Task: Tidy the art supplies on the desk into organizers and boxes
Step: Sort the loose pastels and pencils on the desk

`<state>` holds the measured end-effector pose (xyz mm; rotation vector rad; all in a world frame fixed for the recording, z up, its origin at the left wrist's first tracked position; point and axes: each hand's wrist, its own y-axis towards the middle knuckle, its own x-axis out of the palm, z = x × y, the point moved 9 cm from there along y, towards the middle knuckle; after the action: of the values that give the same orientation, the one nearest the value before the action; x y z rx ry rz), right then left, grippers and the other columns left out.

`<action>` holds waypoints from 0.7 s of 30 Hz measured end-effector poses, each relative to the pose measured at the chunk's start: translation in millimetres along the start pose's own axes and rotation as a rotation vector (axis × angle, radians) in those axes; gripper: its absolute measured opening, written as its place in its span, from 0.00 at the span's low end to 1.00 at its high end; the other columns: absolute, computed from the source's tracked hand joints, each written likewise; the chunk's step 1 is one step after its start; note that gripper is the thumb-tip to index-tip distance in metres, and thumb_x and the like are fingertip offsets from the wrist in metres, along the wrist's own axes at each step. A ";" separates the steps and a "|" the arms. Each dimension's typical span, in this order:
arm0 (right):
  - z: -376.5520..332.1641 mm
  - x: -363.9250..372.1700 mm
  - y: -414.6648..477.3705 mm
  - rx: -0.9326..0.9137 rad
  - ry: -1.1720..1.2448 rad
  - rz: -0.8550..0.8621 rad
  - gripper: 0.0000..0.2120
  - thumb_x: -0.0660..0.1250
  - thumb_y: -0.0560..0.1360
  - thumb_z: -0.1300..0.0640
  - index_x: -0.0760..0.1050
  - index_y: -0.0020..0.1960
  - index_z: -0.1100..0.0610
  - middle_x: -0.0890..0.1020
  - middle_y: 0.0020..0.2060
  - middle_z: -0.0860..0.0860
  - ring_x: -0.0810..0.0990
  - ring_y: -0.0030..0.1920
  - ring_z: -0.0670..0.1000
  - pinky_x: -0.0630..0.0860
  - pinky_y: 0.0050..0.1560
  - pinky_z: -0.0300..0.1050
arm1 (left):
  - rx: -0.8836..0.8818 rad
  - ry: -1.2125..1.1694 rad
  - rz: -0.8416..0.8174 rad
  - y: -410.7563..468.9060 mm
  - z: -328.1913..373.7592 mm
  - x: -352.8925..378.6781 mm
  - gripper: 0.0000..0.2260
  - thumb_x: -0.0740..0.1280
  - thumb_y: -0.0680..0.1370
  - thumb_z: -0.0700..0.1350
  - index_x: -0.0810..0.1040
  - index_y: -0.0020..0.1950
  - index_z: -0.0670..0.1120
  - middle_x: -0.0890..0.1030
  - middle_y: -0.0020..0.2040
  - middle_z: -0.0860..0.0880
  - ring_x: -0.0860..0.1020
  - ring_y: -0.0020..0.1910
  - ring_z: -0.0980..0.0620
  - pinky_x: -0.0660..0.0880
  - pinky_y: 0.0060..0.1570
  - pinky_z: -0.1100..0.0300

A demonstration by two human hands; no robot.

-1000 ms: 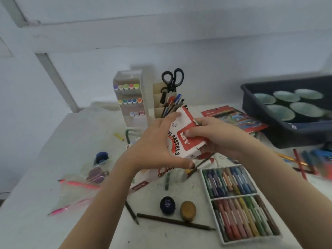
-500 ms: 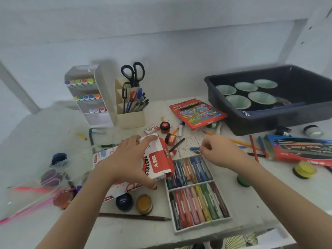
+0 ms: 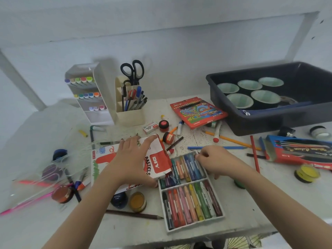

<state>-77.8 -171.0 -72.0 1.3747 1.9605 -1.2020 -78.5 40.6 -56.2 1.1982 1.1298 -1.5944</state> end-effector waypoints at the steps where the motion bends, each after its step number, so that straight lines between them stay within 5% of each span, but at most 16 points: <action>1: -0.5 -1.6 1.2 -0.014 0.017 0.027 0.14 0.56 0.80 0.49 0.69 0.40 0.55 0.76 0.34 0.51 0.76 0.28 0.47 0.69 0.26 0.38 | 0.008 -0.006 0.015 -0.2 1.4 -1.0 0.54 0.71 0.56 0.69 0.33 0.66 0.68 0.53 0.74 0.46 0.49 0.74 0.45 0.45 0.72 0.45; 6: 5.2 1.1 8.5 0.015 0.477 0.043 0.14 0.57 0.79 0.46 0.72 0.47 0.56 0.79 0.41 0.53 0.80 0.42 0.51 0.77 0.41 0.45 | -0.006 -0.035 0.050 -2.9 -1.8 -3.3 0.53 0.68 0.55 0.73 0.33 0.66 0.69 0.53 0.75 0.47 0.50 0.74 0.46 0.47 0.72 0.46; 8: 9.1 10.3 6.8 0.094 0.733 -0.031 0.12 0.59 0.79 0.46 0.71 0.48 0.55 0.81 0.41 0.53 0.81 0.40 0.50 0.78 0.38 0.44 | -0.012 -0.056 0.034 -3.5 -3.3 -2.2 0.53 0.68 0.55 0.72 0.33 0.65 0.69 0.53 0.75 0.48 0.51 0.74 0.46 0.48 0.71 0.45; 14: 17.3 15.9 12.8 0.130 0.645 -0.118 0.17 0.61 0.78 0.47 0.77 0.51 0.60 0.84 0.43 0.56 0.83 0.45 0.55 0.78 0.54 0.52 | 0.040 -0.147 0.035 1.1 -4.4 -11.8 0.54 0.71 0.53 0.71 0.37 0.67 0.70 0.54 0.73 0.54 0.55 0.71 0.47 0.57 0.70 0.43; 18: 21.4 22.3 11.2 0.179 0.794 -0.189 0.12 0.62 0.79 0.53 0.75 0.50 0.62 0.81 0.45 0.60 0.79 0.45 0.57 0.76 0.53 0.53 | 0.054 -0.209 0.071 6.1 -6.1 -20.8 0.54 0.74 0.54 0.68 0.40 0.68 0.72 0.55 0.70 0.56 0.58 0.69 0.48 0.63 0.67 0.42; 21: 28.9 21.0 9.9 0.195 0.954 -0.214 0.10 0.61 0.78 0.54 0.74 0.51 0.61 0.78 0.42 0.57 0.77 0.40 0.54 0.75 0.42 0.46 | 0.064 -0.196 0.059 9.1 -11.4 -24.1 0.54 0.75 0.54 0.66 0.39 0.68 0.71 0.53 0.70 0.58 0.57 0.69 0.49 0.64 0.67 0.43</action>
<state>-80.2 -183.7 -106.7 2.1497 2.7139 -0.8979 -62.2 51.6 -35.9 1.0797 0.9170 -1.6727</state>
